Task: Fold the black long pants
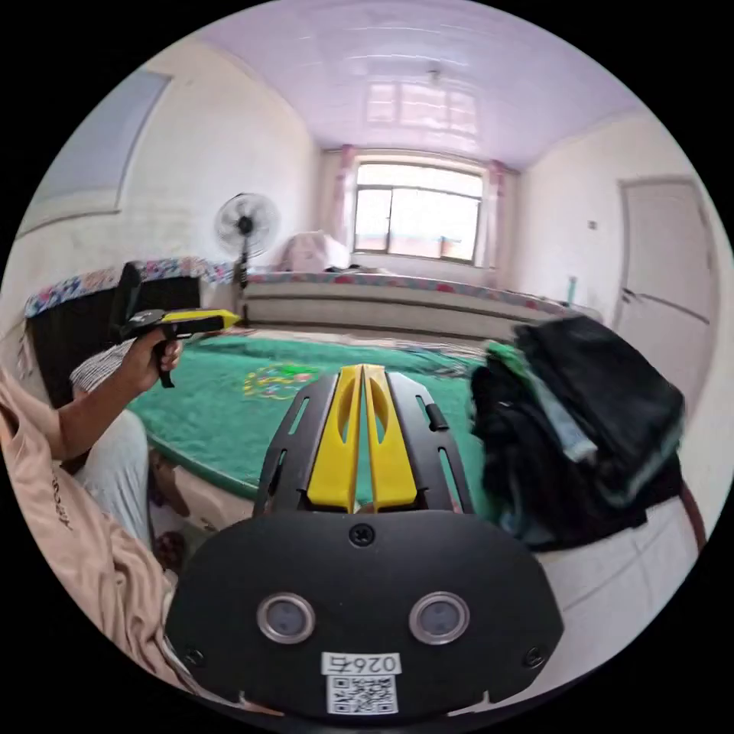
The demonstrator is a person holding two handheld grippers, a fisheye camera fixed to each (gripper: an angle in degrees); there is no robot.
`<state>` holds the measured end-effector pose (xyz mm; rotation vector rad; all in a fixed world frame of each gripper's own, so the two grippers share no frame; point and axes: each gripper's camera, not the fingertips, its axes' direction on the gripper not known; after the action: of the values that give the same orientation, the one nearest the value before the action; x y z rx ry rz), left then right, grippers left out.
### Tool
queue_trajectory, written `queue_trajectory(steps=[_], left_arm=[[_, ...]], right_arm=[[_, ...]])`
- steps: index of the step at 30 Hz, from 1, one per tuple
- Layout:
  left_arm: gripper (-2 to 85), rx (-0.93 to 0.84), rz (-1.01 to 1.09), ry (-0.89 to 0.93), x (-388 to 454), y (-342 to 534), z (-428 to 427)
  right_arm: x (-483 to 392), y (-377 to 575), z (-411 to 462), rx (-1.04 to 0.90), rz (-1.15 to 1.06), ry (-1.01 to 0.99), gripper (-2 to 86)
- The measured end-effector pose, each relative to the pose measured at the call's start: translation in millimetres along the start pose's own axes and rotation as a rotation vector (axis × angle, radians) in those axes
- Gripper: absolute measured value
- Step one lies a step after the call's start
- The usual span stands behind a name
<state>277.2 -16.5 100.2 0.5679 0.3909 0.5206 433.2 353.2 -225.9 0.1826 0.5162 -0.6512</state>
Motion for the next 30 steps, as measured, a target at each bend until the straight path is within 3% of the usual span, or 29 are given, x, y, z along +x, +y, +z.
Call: queue_trajectory(steps=[5,11,16,20,24,30], left_arm=[[5.8,-0.033,-0.003,0.348,35.1,-107.0,127.2],[11.4,-0.148,-0.103,0.49,44.6,-189.9,266.8],[14.2,-0.165,-0.269,0.585,38.5,-238.3,347.3],[16.0,-0.175,-0.394,0.56,32.5,-266.3,395.2],[16.0,-0.175,-0.441,0.528,24.0,-282.5,418.2],[15.5,-0.136,-0.429,0.61,25.2,-303.0,430.9]], right_arm=[[140.9,39.3,-73.3,0.047,0.316,0.254,3.0],[244.5,36.5,-114.2,0.081,0.442,0.406,8.0],[320.4,22.1,-121.6,0.071,0.527,0.355,10.8],[371.7,14.7,-115.9,0.008,0.614,0.324,11.9],[400.1,12.1,-116.2,-0.01,0.664,0.265,12.3],[413.3,6.2,-137.2,0.12,0.667,0.142,12.4]])
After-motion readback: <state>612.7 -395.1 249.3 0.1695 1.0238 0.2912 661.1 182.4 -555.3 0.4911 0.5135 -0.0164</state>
